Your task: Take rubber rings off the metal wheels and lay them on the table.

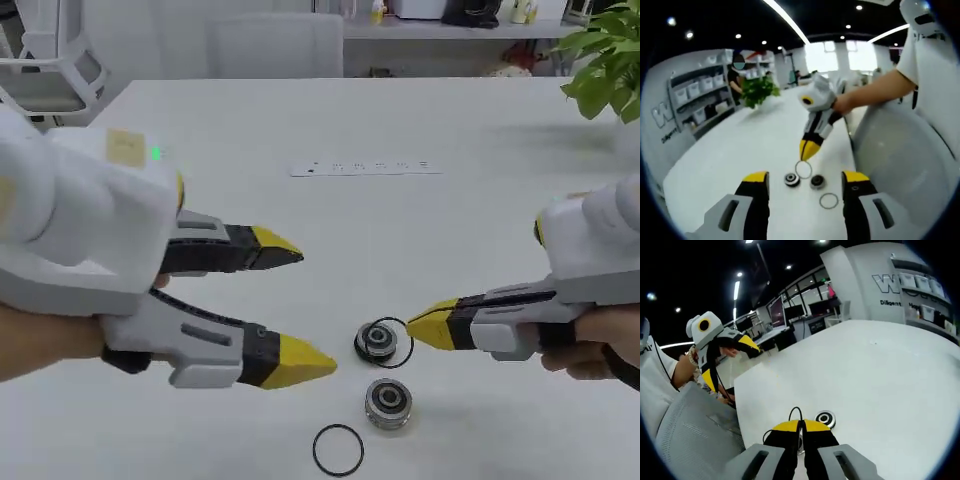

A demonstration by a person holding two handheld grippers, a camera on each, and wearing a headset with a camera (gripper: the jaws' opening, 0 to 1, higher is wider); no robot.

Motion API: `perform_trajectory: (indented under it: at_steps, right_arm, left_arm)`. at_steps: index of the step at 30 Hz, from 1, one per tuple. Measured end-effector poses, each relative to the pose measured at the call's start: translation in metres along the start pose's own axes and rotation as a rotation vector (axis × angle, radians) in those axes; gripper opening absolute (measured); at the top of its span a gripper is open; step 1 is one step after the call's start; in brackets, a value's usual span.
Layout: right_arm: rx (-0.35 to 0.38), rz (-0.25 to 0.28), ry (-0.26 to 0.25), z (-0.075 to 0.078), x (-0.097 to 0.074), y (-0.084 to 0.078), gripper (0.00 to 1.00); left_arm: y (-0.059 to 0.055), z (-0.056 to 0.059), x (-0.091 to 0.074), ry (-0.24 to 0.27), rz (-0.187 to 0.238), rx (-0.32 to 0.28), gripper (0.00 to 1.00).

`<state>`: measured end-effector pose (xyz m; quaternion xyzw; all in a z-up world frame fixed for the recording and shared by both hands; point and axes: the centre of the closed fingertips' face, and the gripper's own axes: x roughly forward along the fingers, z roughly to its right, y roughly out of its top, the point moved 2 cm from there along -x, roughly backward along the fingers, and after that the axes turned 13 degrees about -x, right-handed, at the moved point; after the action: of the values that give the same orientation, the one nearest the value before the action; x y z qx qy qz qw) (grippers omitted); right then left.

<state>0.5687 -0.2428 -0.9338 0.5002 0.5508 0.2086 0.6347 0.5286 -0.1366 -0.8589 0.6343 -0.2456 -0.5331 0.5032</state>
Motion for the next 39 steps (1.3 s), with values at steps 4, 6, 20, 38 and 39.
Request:
perform_trajectory:
  at_steps: [4, 6, 20, 38, 39]
  right_arm:
    - [-0.009, 0.01, 0.005, -0.002, 0.0, 0.003, 0.0]
    - [-0.012, 0.016, 0.009, -0.003, 0.0, 0.005, 0.0]
    - [-0.016, 0.075, 0.043, -0.015, -0.001, 0.02, 0.0]
    - [-0.018, 0.098, 0.112, -0.036, 0.006, 0.029, 0.0]
    - [-0.019, 0.096, 0.118, -0.038, 0.007, 0.028, 0.0]
  left_arm:
    - [-0.001, -0.003, -0.019, 0.037, 0.019, -0.009, 0.62]
    - [-0.002, -0.005, -0.028, 0.06, 0.024, -0.016, 0.63]
    - [-0.019, -0.011, -0.073, 0.179, 0.065, -0.072, 0.73]
    - [-0.068, -0.008, -0.082, 0.22, 0.053, -0.189, 0.8]
    - [-0.069, -0.008, -0.082, 0.22, 0.055, -0.193, 0.8]
